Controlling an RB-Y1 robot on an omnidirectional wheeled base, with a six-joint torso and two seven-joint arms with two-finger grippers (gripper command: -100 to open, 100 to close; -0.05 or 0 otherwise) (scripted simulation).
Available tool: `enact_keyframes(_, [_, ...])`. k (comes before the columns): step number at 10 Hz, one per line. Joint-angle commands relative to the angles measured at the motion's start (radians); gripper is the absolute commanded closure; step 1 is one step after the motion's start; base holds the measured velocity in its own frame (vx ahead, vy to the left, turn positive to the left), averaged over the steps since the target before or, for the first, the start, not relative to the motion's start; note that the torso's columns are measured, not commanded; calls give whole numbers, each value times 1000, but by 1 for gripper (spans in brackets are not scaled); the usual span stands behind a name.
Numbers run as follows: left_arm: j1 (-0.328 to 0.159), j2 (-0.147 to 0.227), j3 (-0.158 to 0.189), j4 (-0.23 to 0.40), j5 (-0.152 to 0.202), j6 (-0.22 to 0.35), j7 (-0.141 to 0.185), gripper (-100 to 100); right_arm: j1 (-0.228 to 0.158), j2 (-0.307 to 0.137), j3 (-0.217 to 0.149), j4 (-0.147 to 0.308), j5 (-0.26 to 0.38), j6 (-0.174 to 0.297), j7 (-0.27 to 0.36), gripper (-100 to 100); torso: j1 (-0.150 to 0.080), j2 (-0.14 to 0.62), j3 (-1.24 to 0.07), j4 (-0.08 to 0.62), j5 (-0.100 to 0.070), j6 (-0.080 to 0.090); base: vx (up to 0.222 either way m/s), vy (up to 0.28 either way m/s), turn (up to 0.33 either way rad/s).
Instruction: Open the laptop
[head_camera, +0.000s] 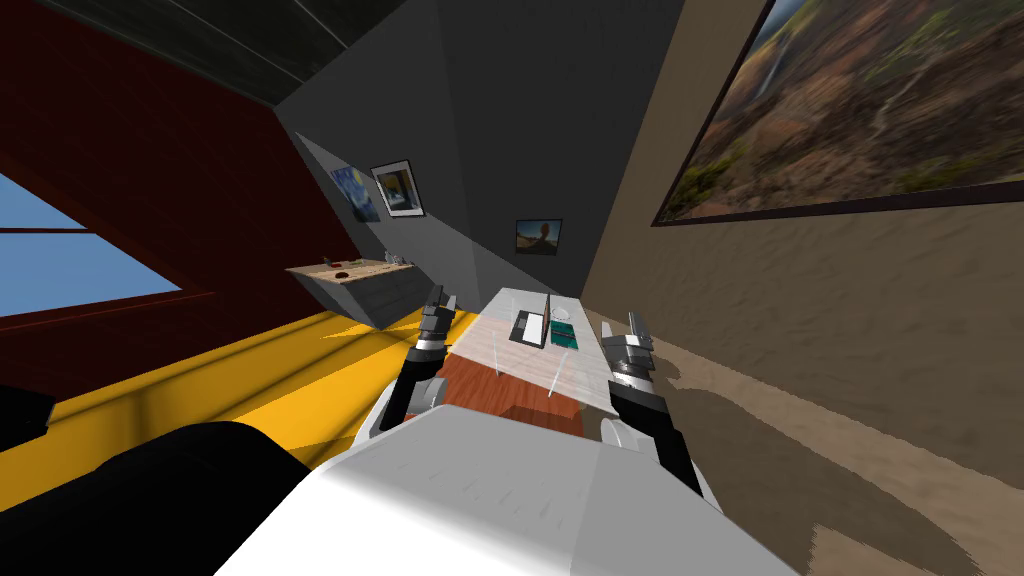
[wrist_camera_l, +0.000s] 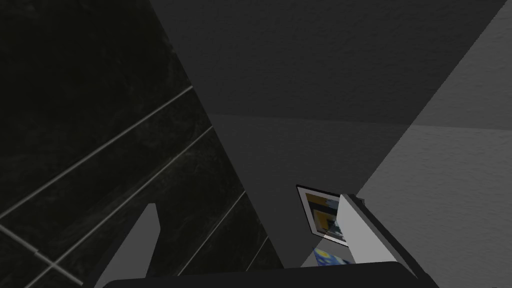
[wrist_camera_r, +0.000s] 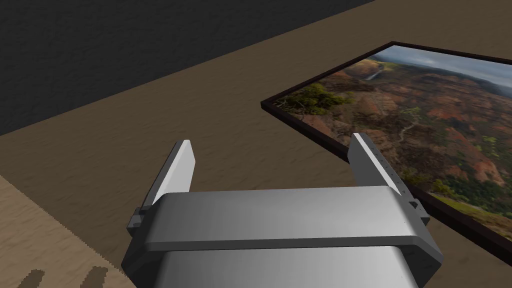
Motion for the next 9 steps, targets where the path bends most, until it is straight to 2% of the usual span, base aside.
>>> enact_keyframes(1, [0,0,0,0,0,0,0,0,0,0,0,0,0,0,0,0,0,40,-82,41,0,0,0,0,0])
enact_keyframes(9, [0,0,0,0,0,0,0,0,0,0,0,0,0,0,0,0,0,618,-1234,617,0,0,0,0,0])
